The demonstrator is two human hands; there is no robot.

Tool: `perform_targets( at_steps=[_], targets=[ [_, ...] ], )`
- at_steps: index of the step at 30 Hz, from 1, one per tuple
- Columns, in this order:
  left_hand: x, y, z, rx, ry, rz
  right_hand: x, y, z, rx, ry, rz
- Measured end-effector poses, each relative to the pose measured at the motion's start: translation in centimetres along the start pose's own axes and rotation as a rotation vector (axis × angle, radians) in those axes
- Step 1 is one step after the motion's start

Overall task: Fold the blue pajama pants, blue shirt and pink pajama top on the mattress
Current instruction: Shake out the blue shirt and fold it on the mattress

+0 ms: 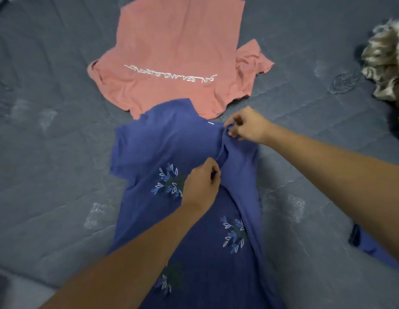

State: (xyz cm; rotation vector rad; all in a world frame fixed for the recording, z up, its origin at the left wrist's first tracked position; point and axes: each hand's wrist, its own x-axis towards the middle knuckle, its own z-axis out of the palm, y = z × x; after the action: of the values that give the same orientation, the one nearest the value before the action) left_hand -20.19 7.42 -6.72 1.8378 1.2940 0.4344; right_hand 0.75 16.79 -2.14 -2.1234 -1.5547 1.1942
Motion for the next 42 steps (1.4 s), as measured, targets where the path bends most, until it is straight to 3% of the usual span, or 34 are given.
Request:
perform_targets(
  at_steps=[3, 13, 20, 26, 30, 32, 36, 42],
  targets=[
    [-0.3, -2.8, -2.4, -0.056, 0.032, -0.083, 1.8, -2.6, 2.5, -0.185, 0.075, -0.125],
    [-2.5, -12.4, -11.9, -0.174, 0.175, -0.209, 8.2, -14.3, 14.2, -0.357, 0.063, -0.447],
    [-2.7, -17.1, -16.6, -0.232, 0.309, -0.306, 10.9, -20.6, 18.6, -0.418, 0.011, -0.458],
    [-2.5, -19.4, -17.7, -0.237, 0.294, -0.376, 12.3, -20.9, 21.1, -0.505, 0.007, -0.437],
    [-1.8, -19.0, -17.6, -0.167, 0.237, -0.409, 11.4, -19.3, 21.0, -0.551, 0.126, -0.444],
    [-1.3, -18.5, -17.8, -0.100, 0.260, -0.378, 10.4, -18.2, 19.7, -0.484, 0.205, -0.477],
    [1.7, -17.3, -18.6, 0.160, 0.329, -0.120, 8.5, -13.9, 15.0, -0.416, 0.272, -0.456],
    [9.8, -13.9, -17.8, 0.243, 0.092, 0.187, 7.2, -7.2, 9.4, -0.374, 0.219, -0.237]
  ],
)
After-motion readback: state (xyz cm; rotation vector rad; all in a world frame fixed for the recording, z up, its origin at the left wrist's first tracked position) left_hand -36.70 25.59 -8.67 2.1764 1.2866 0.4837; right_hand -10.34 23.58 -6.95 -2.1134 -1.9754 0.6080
